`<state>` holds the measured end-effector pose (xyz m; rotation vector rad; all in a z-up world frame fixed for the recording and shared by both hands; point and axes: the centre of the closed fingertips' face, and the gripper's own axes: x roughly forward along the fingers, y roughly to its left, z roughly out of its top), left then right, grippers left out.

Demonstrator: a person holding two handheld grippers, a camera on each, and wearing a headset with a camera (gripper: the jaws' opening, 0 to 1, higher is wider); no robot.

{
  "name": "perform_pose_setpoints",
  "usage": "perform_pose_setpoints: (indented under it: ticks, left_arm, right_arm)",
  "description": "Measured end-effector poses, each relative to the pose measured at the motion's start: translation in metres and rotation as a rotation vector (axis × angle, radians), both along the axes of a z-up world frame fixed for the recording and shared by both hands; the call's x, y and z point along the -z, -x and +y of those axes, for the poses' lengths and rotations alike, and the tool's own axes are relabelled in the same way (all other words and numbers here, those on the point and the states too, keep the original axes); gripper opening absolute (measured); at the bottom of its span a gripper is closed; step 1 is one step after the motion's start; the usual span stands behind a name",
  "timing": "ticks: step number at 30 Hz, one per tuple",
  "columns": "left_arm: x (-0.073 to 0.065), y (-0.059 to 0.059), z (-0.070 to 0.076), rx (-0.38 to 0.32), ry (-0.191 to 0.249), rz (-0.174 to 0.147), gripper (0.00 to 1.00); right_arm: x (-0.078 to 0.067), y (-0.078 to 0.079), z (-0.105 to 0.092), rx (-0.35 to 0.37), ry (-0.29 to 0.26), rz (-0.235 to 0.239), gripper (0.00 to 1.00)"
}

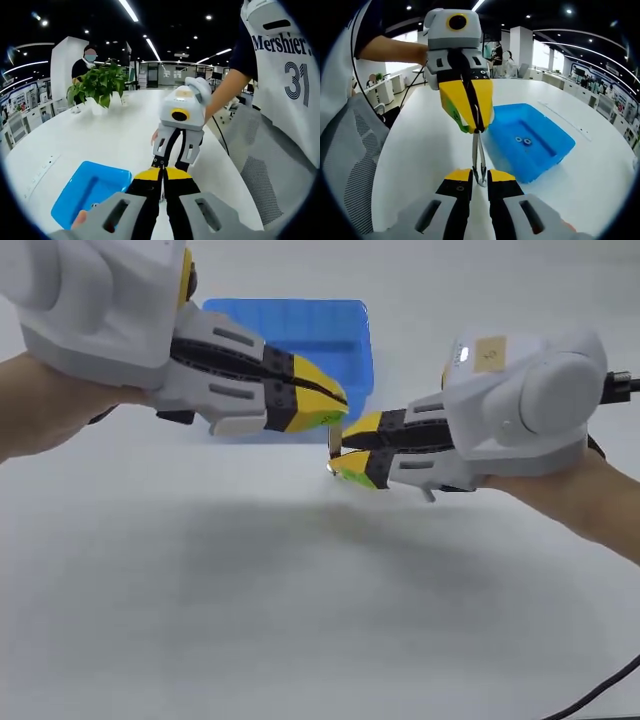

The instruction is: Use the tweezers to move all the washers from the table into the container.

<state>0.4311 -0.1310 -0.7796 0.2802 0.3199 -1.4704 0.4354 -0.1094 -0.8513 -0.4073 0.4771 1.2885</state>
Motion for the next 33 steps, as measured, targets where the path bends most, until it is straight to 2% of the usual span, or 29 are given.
perform_pose_setpoints:
  ticks: [7,11,15,25,33]
  left_arm:
    - [0.001,0.003,-0.001,0.016,-0.007,0.005,0.05]
    - [0.001,0.003,-0.001,0.021,-0.015,-0.001,0.05]
    - [0.001,0.002,0.000,0.017,-0.014,0.001,0.05]
    - [-0.001,0.000,0.003,0.008,-0.016,-0.001,0.05]
    - [-0.011,-0.001,0.008,0.009,-0.012,-0.020,0.05]
  right_arm:
    - [-0.004,0.001,0.003,-0.041,-0.011,0.003,0.13]
    - [-0.002,0.003,0.004,-0.083,0.016,-0.016,0.12]
    - [-0.002,0.003,0.004,-0.085,0.012,-0.010,0.11]
    - [-0.003,0.002,0.005,-0.082,0.019,-0.028,0.11]
    - [-0.017,0.002,0.008,-0.080,0.003,-0.047,0.11]
